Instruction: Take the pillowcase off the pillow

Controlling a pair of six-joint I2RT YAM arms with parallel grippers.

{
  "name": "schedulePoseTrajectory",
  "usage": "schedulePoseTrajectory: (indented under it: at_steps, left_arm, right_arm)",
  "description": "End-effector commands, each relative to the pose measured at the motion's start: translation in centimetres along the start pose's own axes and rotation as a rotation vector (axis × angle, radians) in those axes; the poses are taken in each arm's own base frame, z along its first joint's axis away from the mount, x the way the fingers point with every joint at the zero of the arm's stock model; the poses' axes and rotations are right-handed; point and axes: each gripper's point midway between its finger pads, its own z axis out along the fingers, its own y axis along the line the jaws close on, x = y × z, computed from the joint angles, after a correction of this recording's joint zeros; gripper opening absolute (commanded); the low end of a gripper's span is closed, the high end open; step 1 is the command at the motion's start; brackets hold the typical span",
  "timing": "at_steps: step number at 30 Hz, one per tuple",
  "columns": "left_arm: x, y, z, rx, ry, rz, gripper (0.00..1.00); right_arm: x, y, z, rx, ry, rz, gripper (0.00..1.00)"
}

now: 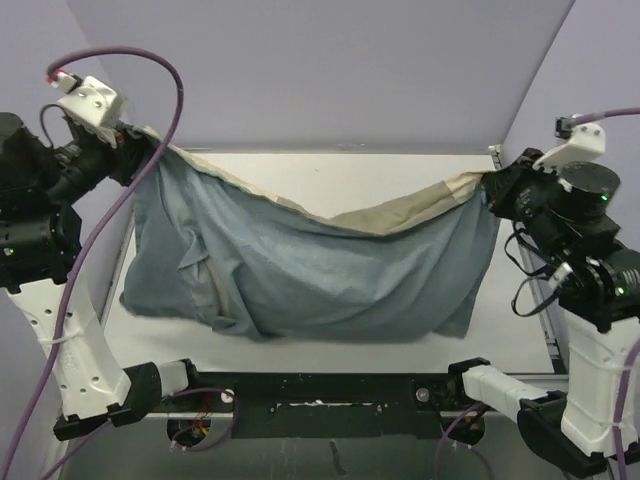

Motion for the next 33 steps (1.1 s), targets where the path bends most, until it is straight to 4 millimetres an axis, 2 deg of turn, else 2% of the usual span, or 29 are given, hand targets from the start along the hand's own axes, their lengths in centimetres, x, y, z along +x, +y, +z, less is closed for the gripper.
schedulePoseTrajectory:
  at_steps: [1, 4, 6, 9, 11, 12, 13, 14, 15, 18, 19, 20, 21, 22, 23, 24, 25, 26, 28, 30, 32, 33]
  left_arm:
    - [7.7, -0.8, 6.5, 0.049, 0.221, -0.116, 0.00]
    - [16.7, -1.0, 11.4, 0.007, 0.415, -0.037, 0.00]
    - [21.0, -0.2, 14.4, -0.043, 0.456, -0.011, 0.00]
    - [24.5, 2.6, 18.8, -0.128, 0.520, -0.002, 0.00]
    - [26.1, 5.0, 21.9, -0.196, 0.565, -0.012, 0.00]
    - [25.9, 6.1, 23.0, -0.227, 0.563, -0.014, 0.00]
    - [24.4, 7.4, 24.0, -0.259, 0.527, -0.011, 0.00]
    - [24.7, 7.8, 24.7, -0.271, 0.532, -0.016, 0.00]
    - [23.4, 8.6, 25.5, -0.290, 0.498, -0.013, 0.00]
    - [21.6, 9.7, 26.7, -0.313, 0.451, -0.024, 0.01]
    - [21.2, 9.7, 26.9, -0.306, 0.448, -0.032, 0.12]
    - [20.8, 9.6, 26.8, -0.292, 0.449, -0.044, 0.28]
    - [20.7, 9.4, 26.6, -0.272, 0.455, -0.065, 0.48]
    - [20.4, 9.0, 26.3, -0.248, 0.458, -0.090, 0.62]
    - [20.2, 8.5, 25.7, -0.218, 0.463, -0.115, 0.71]
    - [20.0, 7.9, 25.0, -0.182, 0.468, -0.134, 0.82]
    - [19.9, 7.2, 24.3, -0.147, 0.476, -0.147, 0.95]
    - [19.8, 6.2, 23.3, -0.100, 0.485, -0.159, 0.97]
    - [19.7, 4.7, 21.6, -0.038, 0.493, -0.173, 0.98]
    - [20.1, 2.6, 20.1, 0.034, 0.501, -0.203, 0.98]
    - [20.7, 0.3, 19.0, 0.097, 0.502, -0.231, 0.98]
    - [21.4, -0.9, 18.7, 0.129, 0.508, -0.250, 0.98]
  right_arm:
    - [5.3, -0.7, 9.5, 0.095, 0.232, -0.030, 0.00]
    - [10.1, -2.8, 16.1, 0.096, 0.375, 0.059, 0.00]
    - [12.8, -4.9, 19.7, 0.133, 0.435, 0.110, 0.00]
    - [15.6, -7.1, 24.1, 0.209, 0.505, 0.081, 0.00]
    - [15.7, -7.9, 26.3, 0.246, 0.528, 0.058, 0.00]
    - [15.8, -8.3, 27.2, 0.262, 0.539, 0.048, 0.00]
    - [15.7, -8.6, 27.9, 0.276, 0.541, 0.042, 0.00]
    - [15.6, -9.0, 28.5, 0.290, 0.542, 0.040, 0.00]
    - [15.3, -9.5, 28.9, 0.304, 0.535, 0.038, 0.00]
    - [14.6, -10.7, 29.7, 0.349, 0.524, 0.050, 0.00]
    - [14.2, -11.1, 29.8, 0.369, 0.516, 0.050, 0.02]
    - [13.7, -11.4, 29.8, 0.387, 0.506, 0.048, 0.03]
    - [13.2, -11.6, 29.7, 0.402, 0.497, 0.042, 0.03]
    - [12.7, -11.9, 29.4, 0.425, 0.483, 0.037, 0.03]
    - [12.2, -12.2, 28.9, 0.449, 0.466, 0.037, 0.07]
    - [11.6, -12.3, 28.4, 0.462, 0.448, 0.036, 0.19]
    - [11.2, -12.3, 28.0, 0.471, 0.432, 0.035, 0.40]
    - [10.8, -12.2, 27.2, 0.477, 0.414, 0.034, 0.55]
    - [10.3, -11.6, 26.6, 0.461, 0.379, 0.026, 0.76]
    - [10.2, -10.3, 26.2, 0.429, 0.357, -0.003, 0.92]
    - [10.4, -8.4, 26.1, 0.389, 0.349, -0.044, 0.98]
    - [10.8, -6.6, 26.2, 0.354, 0.351, -0.075, 0.99]
